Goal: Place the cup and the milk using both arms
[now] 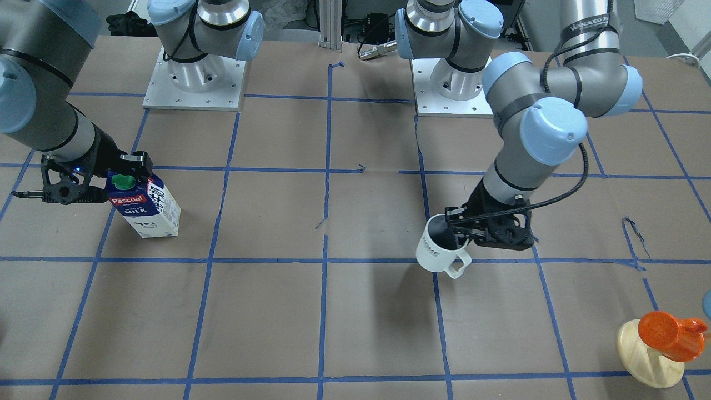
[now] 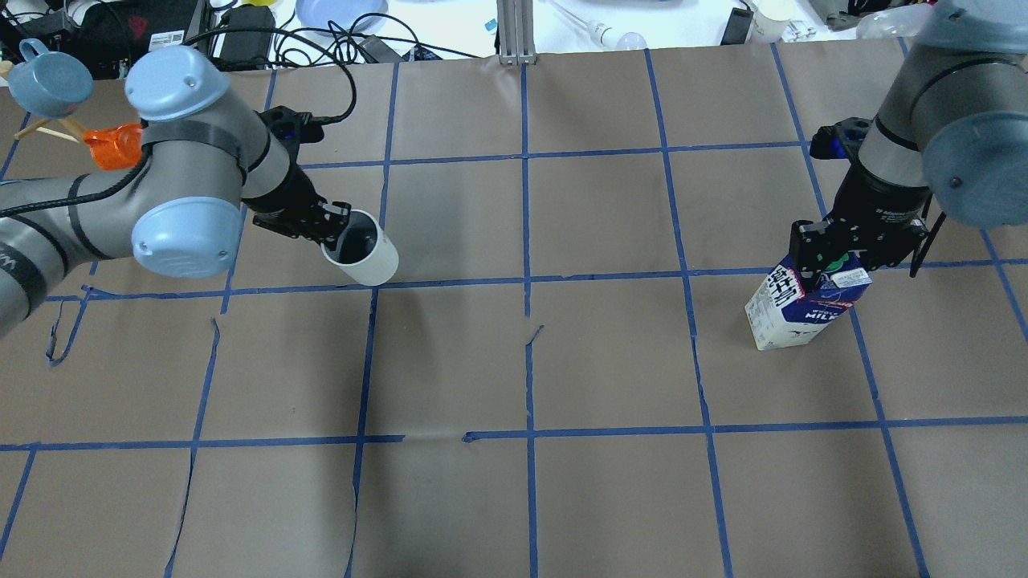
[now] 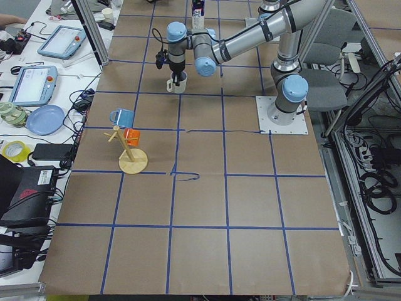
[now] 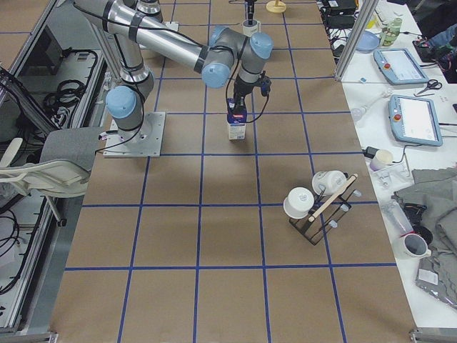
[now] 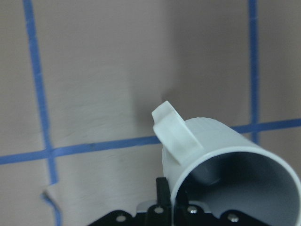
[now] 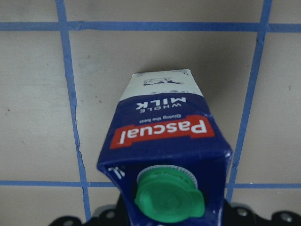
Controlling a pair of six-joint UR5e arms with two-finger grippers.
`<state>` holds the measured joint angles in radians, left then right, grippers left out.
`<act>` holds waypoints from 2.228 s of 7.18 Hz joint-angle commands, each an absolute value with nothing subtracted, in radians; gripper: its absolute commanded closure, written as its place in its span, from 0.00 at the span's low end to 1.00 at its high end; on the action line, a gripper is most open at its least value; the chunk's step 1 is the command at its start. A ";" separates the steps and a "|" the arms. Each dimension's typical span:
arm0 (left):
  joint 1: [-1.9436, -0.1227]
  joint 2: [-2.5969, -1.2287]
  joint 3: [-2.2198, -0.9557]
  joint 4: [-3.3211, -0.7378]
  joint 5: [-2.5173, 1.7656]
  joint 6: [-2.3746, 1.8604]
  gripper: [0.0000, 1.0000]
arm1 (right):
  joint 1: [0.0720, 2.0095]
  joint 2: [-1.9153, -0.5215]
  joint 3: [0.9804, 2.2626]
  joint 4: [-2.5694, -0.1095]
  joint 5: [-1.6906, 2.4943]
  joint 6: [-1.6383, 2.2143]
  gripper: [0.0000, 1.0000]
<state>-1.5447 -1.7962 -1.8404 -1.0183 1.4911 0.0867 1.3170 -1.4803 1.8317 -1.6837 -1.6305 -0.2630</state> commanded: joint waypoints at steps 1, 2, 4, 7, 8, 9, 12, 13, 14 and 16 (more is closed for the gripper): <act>-1.742 -1.833 -1.815 -0.987 1.480 -0.159 1.00 | 1.322 -1.483 1.824 -1.690 -1.646 -0.261 0.48; -1.796 -1.850 -1.815 -0.945 1.477 -0.204 1.00 | 1.325 -1.483 1.797 -1.686 -1.637 -0.252 0.48; -1.860 -1.894 -1.815 -0.942 1.480 -0.236 1.00 | 1.389 -1.474 1.757 -1.678 -1.626 -0.186 0.47; -1.873 -1.957 -1.810 -0.882 1.488 -0.273 1.00 | 1.549 -1.457 1.730 -1.684 -1.560 0.024 0.47; -1.871 -1.963 -1.798 -0.881 1.494 -0.267 0.63 | 1.595 -1.454 1.727 -1.692 -1.524 0.096 0.47; -1.865 -1.954 -1.786 -0.881 1.499 -0.271 0.01 | 1.647 -1.434 1.704 -1.692 -1.514 0.170 0.47; -1.752 -1.870 -1.732 -1.009 1.503 -0.206 0.00 | 1.781 -1.359 1.625 -1.694 -1.512 0.316 0.47; -1.673 -1.833 -1.735 -1.064 1.503 -0.098 0.00 | 1.808 -1.348 1.617 -1.710 -1.470 0.360 0.47; -1.602 -1.807 -1.741 -1.077 1.500 -0.027 0.00 | 1.819 -1.338 1.612 -1.713 -1.457 0.373 0.47; -1.524 -1.741 -1.706 -1.126 1.502 0.049 0.00 | 1.835 -1.325 1.614 -1.746 -1.456 0.371 0.47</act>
